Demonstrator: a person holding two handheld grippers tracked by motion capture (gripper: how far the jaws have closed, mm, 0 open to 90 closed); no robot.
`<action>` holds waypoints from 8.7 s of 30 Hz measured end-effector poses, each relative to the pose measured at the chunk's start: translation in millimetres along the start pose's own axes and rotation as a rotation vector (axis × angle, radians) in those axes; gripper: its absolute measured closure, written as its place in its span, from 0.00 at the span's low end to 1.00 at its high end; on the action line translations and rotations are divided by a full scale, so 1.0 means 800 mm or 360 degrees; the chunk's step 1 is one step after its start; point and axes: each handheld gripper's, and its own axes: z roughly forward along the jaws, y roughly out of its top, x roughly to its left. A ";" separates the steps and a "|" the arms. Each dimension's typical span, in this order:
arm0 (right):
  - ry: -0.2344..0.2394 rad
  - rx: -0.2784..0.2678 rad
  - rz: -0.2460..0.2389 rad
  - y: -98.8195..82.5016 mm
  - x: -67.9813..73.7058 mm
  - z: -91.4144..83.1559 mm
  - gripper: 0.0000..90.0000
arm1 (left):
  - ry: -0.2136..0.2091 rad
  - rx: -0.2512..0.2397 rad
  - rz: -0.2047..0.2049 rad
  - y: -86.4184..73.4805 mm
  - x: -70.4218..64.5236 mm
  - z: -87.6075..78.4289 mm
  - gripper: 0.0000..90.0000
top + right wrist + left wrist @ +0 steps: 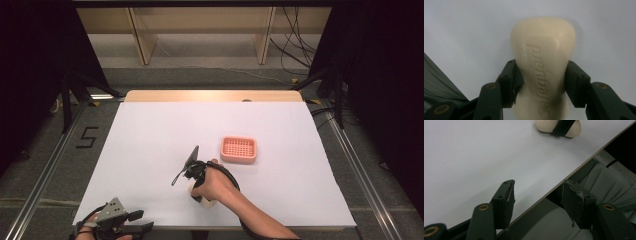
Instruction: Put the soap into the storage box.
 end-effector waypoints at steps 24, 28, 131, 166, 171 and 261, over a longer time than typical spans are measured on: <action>0.0009 -0.0087 -0.0273 -0.036 -0.031 -0.029 0.56 | 0.0001 -0.0004 -0.0006 0.000 0.000 0.001 0.47; -0.0003 -0.0076 -0.0327 -0.042 -0.039 -0.031 0.56 | -0.0006 0.0017 -0.0003 0.000 0.001 0.000 0.48; -0.0339 -0.0353 -0.0733 -0.110 -0.164 -0.098 0.56 | 0.0010 0.0003 -0.0007 0.000 0.001 0.001 0.47; -0.0317 -0.0527 -0.0630 -0.105 -0.191 -0.104 0.56 | 0.0038 0.0038 0.0023 0.000 0.003 0.000 0.47; -0.0316 -0.0528 -0.0613 -0.105 -0.191 -0.105 0.56 | 0.0038 0.0032 0.0022 0.000 0.003 0.000 0.47; -0.0330 -0.0441 -0.0629 -0.039 -0.213 -0.096 0.56 | 0.0002 -0.0002 0.0000 0.000 0.001 0.000 0.47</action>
